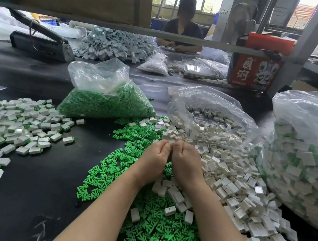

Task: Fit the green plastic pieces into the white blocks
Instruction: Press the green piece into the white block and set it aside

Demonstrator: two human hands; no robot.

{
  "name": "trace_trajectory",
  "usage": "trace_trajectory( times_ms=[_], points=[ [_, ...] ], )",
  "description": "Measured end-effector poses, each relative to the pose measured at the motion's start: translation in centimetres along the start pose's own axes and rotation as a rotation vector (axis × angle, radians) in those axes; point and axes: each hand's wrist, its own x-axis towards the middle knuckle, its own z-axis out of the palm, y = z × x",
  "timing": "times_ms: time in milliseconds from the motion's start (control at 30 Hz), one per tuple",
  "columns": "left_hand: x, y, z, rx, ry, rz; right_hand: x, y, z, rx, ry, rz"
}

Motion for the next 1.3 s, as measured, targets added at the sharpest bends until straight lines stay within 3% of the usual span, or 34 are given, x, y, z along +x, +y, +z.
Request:
trace_trajectory(
  times_ms=[600, 1033, 1133, 1300],
  points=[
    [0.0, -0.1, 0.4, 0.012, 0.044, 0.040, -0.3, -0.2, -0.4, -0.020, -0.104, -0.074],
    [-0.2, -0.3, -0.8, -0.029, -0.082, -0.002, 0.0, 0.6, -0.8, -0.001, -0.113, -0.089],
    [-0.3, -0.4, -1.0, -0.127, -0.093, -0.043, 0.1, 0.5, -0.4, 0.107, -0.137, -0.032],
    [-0.2, -0.6, -1.1, -0.268, -0.076, -0.058, 0.3, 0.5, -0.3, 0.494, -0.106, 0.110]
  ],
)
